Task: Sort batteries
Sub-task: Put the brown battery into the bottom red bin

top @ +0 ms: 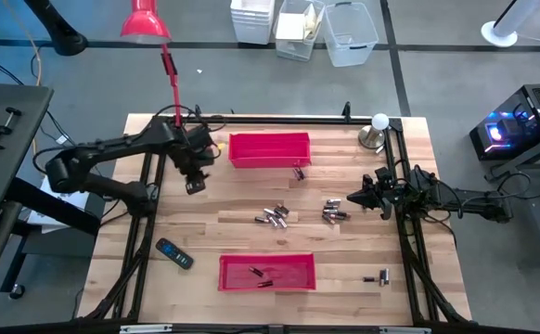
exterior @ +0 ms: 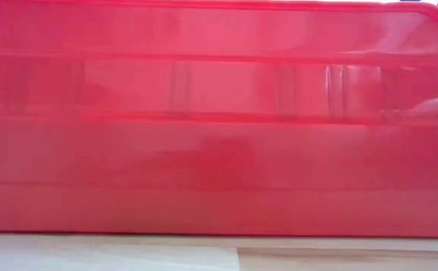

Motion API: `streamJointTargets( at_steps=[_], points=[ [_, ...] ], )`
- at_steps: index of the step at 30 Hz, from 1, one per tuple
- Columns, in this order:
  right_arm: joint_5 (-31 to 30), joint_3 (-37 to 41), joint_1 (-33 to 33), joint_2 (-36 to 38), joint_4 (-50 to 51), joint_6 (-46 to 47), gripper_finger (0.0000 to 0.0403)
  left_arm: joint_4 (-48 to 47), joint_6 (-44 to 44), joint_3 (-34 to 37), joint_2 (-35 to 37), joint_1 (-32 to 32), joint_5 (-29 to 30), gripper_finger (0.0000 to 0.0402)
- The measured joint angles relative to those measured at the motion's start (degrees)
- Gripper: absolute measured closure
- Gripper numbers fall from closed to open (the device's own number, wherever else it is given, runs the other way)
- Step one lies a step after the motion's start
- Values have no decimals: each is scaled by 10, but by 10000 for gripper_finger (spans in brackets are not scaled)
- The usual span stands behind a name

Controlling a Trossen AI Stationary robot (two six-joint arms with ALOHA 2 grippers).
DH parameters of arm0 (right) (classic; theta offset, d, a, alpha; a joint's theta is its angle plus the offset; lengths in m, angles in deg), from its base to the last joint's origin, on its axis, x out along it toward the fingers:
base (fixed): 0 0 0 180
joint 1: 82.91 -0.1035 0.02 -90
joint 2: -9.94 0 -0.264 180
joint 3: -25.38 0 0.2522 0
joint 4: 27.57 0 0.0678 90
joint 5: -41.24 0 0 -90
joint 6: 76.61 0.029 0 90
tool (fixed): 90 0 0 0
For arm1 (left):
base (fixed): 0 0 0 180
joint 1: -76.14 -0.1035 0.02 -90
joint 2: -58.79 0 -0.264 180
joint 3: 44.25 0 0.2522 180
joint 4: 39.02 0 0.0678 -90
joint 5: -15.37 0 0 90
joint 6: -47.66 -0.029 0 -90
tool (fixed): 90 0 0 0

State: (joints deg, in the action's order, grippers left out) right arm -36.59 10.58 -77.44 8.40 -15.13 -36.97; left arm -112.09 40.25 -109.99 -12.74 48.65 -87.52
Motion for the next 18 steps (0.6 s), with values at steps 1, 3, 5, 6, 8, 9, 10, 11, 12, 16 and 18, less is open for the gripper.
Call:
streamJointTargets(
  at_steps=[1,3,5,6,8,9,10,11,12,16,18],
  points=[
    [0,0,0,0,0,0,402,15,11,-8,6,18,-16,372],
    [0,0,0,0,0,0,402,41,33,-20,17,65,-39,372],
    [0,0,0,0,0,0,402,62,58,-35,21,125,-49,372],
    [0,0,0,0,0,0,402,67,65,-40,21,161,-51,372],
    [0,0,0,0,0,0,402,76,86,-47,16,242,-52,372],
    [0,0,0,0,0,0,402,93,103,-50,12,285,-52,372],
    [0,0,0,0,0,0,402,114,124,-53,9,327,-53,372],
    [0,0,0,0,0,0,402,137,145,-53,4,367,-53,372],
    [0,0,0,0,0,0,402,163,164,-53,0,403,-52,372],
    [0,0,0,0,0,0,402,265,206,-53,-23,512,10,372],
    [0,0,0,1,0,0,402,298,221,-53,-39,532,37,372]
  ],
)
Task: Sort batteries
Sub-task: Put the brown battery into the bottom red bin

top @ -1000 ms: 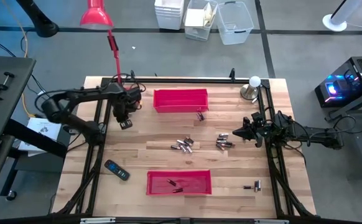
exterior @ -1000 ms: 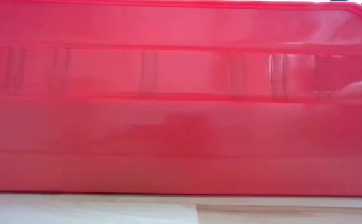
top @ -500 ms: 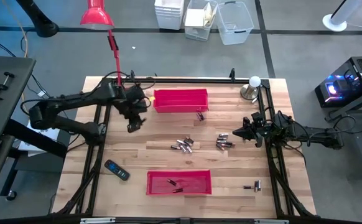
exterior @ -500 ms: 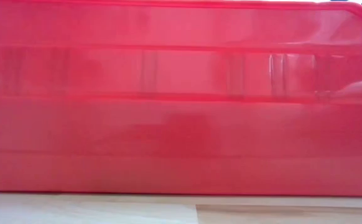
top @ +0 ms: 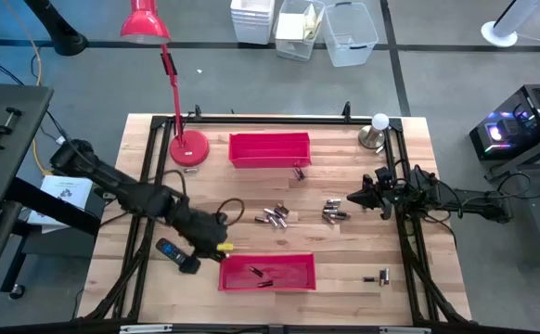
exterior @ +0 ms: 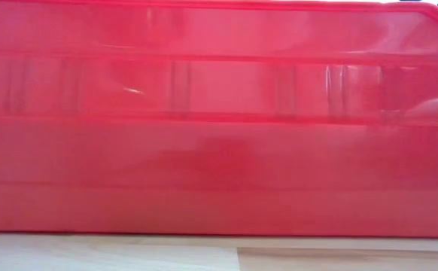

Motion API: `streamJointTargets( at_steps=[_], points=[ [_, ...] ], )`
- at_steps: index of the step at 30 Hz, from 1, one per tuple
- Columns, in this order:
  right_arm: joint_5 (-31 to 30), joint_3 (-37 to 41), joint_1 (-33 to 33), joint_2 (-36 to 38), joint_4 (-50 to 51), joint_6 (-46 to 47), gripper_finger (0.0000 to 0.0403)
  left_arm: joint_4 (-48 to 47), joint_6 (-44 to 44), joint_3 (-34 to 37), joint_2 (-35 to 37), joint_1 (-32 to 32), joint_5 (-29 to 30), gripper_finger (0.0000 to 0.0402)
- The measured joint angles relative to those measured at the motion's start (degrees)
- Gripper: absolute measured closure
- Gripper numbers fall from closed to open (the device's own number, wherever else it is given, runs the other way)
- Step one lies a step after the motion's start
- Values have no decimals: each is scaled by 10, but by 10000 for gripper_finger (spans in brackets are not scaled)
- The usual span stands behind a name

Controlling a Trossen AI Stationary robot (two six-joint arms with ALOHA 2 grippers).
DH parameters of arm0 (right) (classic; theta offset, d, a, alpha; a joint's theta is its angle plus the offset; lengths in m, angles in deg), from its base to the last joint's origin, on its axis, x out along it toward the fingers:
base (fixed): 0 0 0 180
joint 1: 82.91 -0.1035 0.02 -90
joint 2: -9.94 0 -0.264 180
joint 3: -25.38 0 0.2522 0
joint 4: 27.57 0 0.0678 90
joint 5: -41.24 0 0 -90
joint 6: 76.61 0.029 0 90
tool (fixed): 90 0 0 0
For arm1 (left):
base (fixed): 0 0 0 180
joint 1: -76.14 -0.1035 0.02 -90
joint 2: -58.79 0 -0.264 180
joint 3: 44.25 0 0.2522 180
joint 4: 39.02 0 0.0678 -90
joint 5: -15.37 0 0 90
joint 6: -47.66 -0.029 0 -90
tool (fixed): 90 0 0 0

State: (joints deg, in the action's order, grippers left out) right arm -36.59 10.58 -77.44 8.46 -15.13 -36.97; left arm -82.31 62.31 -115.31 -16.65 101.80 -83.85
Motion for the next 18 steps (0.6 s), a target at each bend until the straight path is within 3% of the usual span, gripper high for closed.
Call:
streamJointTargets(
  at_steps=[5,13,18],
  points=[
    [0,0,0,0,0,0,402,30,9,0,-56,8,-14,370],
    [0,0,0,0,0,0,402,118,9,0,-109,-3,-38,294],
    [0,0,0,0,0,0,402,39,12,-33,-107,-31,-55,248]
  ],
)
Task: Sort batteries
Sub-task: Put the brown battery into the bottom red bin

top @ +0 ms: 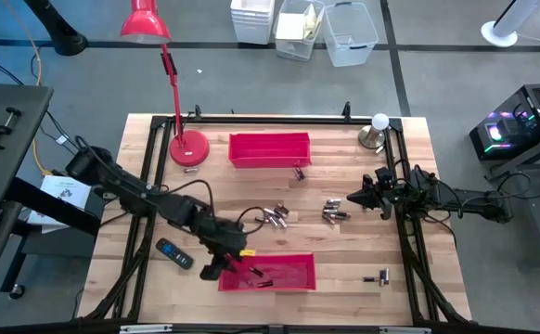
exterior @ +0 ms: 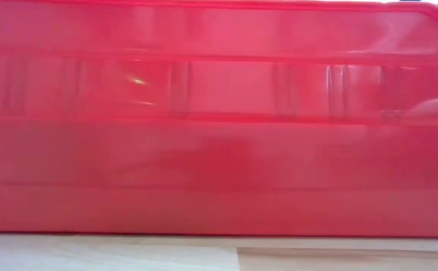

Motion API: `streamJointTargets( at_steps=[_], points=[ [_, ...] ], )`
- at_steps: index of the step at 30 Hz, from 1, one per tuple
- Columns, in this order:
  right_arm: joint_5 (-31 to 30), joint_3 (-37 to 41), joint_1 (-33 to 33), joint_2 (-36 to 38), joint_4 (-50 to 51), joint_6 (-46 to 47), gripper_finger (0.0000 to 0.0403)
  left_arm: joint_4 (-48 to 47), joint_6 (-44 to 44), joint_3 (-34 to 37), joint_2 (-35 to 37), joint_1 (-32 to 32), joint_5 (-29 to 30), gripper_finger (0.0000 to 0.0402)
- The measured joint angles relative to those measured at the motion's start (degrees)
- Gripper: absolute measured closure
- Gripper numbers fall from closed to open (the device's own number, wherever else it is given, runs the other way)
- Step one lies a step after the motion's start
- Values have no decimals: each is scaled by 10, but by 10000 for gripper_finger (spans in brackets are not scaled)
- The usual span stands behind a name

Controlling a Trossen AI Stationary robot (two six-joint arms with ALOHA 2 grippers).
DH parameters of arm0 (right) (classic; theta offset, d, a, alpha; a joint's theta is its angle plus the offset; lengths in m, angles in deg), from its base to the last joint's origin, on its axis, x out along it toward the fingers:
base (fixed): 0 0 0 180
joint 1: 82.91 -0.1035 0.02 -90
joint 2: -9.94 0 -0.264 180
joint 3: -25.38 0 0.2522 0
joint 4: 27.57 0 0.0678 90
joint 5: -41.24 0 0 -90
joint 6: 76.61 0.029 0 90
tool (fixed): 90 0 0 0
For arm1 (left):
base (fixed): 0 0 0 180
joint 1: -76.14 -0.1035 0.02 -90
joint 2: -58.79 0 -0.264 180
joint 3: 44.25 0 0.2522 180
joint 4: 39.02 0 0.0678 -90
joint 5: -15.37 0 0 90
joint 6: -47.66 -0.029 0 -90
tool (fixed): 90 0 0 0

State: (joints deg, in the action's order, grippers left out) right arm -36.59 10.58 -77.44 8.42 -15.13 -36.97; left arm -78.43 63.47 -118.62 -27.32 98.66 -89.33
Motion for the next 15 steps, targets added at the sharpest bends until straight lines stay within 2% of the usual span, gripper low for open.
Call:
streamJointTargets(
  at_steps=[4,7,11,15],
  points=[
    [0,0,0,0,0,0,402,-170,-54,-59,21,-43,8,223],
    [0,0,0,0,0,0,402,-217,-69,-74,60,-94,70,217],
    [0,0,0,0,0,0,402,-138,-53,-41,144,-173,148,216],
    [0,0,0,0,0,0,402,5,18,48,233,-244,182,216]
  ],
)
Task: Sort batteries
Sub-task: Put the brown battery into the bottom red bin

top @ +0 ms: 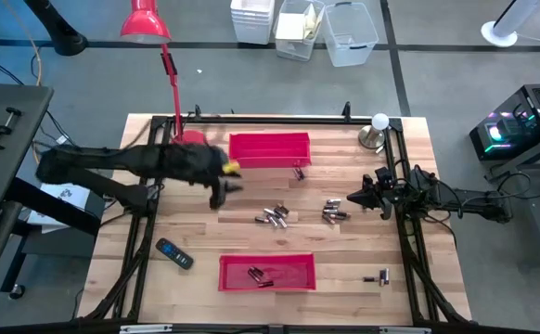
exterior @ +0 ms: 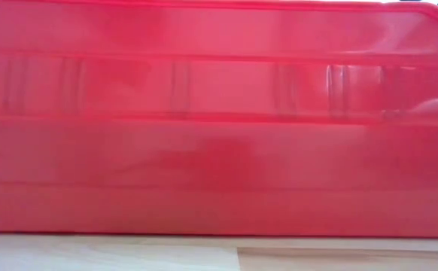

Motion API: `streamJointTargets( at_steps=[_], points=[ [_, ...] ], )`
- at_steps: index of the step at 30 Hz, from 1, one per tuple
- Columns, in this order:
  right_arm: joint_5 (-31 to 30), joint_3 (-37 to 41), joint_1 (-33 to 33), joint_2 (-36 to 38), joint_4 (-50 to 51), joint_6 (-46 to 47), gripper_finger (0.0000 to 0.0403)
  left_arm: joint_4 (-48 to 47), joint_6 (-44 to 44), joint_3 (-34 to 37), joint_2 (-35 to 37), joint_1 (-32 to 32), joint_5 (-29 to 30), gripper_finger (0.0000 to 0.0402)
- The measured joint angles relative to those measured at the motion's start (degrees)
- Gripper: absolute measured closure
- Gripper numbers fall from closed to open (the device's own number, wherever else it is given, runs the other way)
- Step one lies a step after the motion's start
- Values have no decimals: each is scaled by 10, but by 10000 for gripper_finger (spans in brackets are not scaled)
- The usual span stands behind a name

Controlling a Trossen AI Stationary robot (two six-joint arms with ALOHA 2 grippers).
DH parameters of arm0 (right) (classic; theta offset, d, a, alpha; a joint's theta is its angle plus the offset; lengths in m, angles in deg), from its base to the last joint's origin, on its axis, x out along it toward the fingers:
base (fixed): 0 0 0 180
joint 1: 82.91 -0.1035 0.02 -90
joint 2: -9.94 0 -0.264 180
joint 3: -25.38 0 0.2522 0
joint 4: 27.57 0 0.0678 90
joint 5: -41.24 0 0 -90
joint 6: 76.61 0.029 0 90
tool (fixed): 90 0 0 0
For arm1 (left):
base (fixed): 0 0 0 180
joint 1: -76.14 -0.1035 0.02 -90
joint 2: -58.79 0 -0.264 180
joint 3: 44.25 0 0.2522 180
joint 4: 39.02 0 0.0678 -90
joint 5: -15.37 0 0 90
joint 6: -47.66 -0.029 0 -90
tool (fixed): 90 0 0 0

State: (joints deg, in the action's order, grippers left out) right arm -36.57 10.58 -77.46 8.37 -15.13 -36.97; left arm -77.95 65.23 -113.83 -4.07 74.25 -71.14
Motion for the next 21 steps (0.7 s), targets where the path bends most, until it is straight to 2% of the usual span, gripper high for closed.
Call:
streamJointTargets(
  at_steps=[3,5,8,11,16,21],
  points=[
    [-4,0,0,0,0,-4,402,120,72,83,52,-28,3,216],
    [-32,0,0,0,-1,-10,402,177,103,128,66,-34,4,216],
    [-82,0,0,0,-1,12,402,187,86,148,44,-23,2,216],
    [-131,0,0,0,-1,41,402,175,-2,127,-28,-12,-12,216],
    [-200,0,0,0,-1,69,402,136,-159,50,-190,-8,-83,216],
    [-211,0,0,0,-1,70,402,91,-262,-18,-322,13,-100,216]
  ],
)
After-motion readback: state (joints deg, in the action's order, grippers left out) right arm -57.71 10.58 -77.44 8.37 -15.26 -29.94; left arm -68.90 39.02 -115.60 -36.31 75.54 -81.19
